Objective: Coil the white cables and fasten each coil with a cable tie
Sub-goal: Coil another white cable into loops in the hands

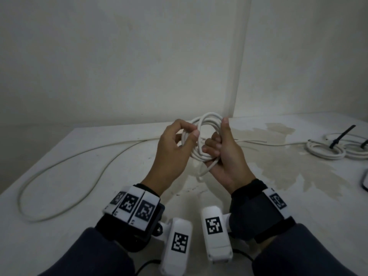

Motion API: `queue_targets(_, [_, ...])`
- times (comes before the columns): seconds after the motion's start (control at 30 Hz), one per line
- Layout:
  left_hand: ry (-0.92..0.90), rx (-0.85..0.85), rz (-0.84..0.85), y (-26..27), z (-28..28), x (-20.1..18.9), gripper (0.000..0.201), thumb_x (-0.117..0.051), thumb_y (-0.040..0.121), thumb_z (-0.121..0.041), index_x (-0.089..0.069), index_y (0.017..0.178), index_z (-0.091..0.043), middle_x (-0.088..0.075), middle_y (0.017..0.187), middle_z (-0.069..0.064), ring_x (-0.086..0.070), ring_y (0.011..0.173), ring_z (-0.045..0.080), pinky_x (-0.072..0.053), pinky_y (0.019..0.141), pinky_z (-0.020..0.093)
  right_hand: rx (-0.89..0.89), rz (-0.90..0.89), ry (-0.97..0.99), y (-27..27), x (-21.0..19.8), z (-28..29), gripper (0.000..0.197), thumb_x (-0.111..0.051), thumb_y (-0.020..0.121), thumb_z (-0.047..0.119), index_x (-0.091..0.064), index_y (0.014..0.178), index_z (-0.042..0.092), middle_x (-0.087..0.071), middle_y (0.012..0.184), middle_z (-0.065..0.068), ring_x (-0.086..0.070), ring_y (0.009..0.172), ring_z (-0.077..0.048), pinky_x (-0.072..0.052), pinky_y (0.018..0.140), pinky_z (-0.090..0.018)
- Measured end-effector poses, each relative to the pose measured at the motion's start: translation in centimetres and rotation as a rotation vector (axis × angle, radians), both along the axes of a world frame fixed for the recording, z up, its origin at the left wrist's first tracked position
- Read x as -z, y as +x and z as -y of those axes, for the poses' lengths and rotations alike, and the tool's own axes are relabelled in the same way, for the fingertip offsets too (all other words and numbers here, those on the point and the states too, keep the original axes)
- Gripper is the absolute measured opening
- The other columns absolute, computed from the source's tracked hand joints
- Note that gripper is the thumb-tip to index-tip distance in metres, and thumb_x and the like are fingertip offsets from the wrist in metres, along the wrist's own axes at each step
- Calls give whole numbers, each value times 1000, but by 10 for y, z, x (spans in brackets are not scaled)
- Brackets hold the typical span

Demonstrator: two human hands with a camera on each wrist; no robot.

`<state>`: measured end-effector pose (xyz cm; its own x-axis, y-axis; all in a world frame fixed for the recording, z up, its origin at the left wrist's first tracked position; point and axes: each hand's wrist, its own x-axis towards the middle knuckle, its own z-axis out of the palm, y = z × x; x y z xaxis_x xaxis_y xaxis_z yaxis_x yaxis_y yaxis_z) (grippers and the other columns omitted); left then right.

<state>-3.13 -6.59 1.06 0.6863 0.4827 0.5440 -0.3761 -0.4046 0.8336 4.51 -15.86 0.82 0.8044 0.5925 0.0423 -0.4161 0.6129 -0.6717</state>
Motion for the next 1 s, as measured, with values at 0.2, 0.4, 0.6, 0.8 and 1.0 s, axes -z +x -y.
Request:
queue_targets(0.2, [-52, 35, -16, -1, -1, 3, 13, -55, 94, -12, -46, 97, -21, -68, 101, 10, -68, 83, 19, -58, 79, 38, -19, 21, -30, -3, 2, -1, 48, -46, 94, 50, -36, 62, 17, -27, 43, 6, -28, 35, -5, -39, 48, -18])
queue_targets(0.4, [-256, 78, -35, -3, -2, 1, 35, -50, 91, 4, -32, 99, -26, -60, 80, 9, -55, 63, 19, -49, 61, 33, -2, 96, -108, -8, 3, -5, 44, -50, 91, 49, -42, 64, 15, -28, 47, 5, -28, 39, -6, -40, 48, -20])
queue_targets(0.6, [-503, 235, -14, -1, -1, -4, 31, -33, 93, 6, -43, 104, -21, -49, 72, 4, -38, 50, 10, -41, 54, 24, -52, 50, -95, -9, -1, -4, 51, -57, 66, 65, -44, 64, 16, -29, 47, 6, -29, 38, -5, -41, 42, -19])
queue_targets(0.8, [-616, 340, -24, -1, -2, -7, 18, -36, 95, -3, -47, 107, -10, -46, 67, 2, -34, 46, 9, -37, 50, 24, -61, -37, -73, -10, -1, -4, 47, -58, 88, 50, -39, 60, 16, -26, 43, 5, -28, 32, -5, -36, 35, -18])
queue_targets(1.0, [-605, 464, -64, -2, -6, -4, 31, -41, 95, 4, -52, 118, -14, -50, 76, 6, -44, 53, 8, -44, 61, 23, -60, -89, -86, -6, -3, 0, 46, -58, 90, 46, -41, 61, 14, -26, 43, 4, -29, 31, -7, -39, 36, -18])
